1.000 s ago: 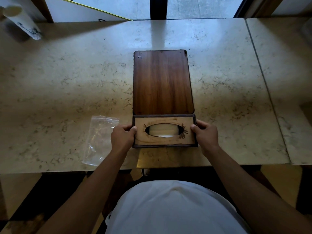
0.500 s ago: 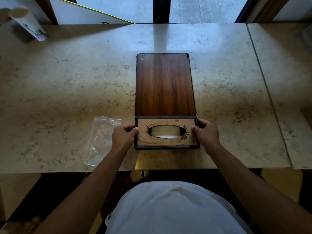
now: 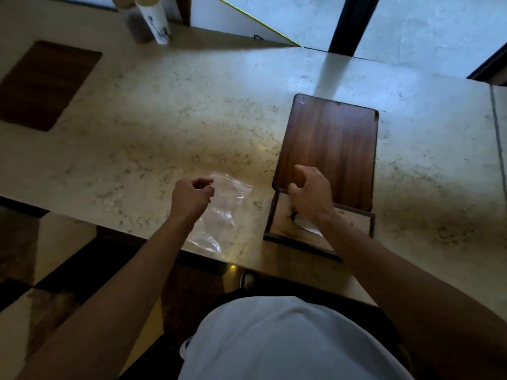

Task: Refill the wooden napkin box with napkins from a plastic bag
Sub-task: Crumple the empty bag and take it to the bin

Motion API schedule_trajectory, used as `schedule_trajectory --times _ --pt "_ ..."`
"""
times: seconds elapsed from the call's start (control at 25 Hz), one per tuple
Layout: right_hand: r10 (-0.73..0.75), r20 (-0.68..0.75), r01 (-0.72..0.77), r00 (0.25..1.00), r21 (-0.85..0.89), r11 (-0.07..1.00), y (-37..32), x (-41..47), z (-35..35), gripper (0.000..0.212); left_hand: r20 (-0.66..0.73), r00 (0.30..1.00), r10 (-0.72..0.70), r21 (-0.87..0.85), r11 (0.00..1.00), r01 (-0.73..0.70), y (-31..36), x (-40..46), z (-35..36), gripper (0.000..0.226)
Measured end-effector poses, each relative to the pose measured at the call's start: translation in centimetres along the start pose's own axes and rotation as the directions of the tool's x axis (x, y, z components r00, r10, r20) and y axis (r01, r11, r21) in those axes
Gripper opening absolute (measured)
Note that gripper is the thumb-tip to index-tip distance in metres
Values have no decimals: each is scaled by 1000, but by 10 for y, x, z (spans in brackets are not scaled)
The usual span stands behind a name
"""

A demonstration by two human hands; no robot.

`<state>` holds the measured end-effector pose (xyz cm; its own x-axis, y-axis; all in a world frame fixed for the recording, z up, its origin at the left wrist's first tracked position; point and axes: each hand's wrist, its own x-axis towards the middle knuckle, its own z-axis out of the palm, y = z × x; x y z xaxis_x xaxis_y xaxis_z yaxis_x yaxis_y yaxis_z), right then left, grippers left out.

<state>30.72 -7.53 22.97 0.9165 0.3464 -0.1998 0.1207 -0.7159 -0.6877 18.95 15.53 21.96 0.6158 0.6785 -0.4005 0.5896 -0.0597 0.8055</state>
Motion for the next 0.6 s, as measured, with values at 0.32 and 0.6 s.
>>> schedule_trajectory --times 0.32,0.6 --pt "2 256 18 967 -72 997 -63 10 83 64 -79 995 -53 22 998 55 -39 23 -51 22" --pt "369 225 -341 902 -153 928 -65 -4 123 77 119 980 -159 302 946 117 -63 45 -40 46"
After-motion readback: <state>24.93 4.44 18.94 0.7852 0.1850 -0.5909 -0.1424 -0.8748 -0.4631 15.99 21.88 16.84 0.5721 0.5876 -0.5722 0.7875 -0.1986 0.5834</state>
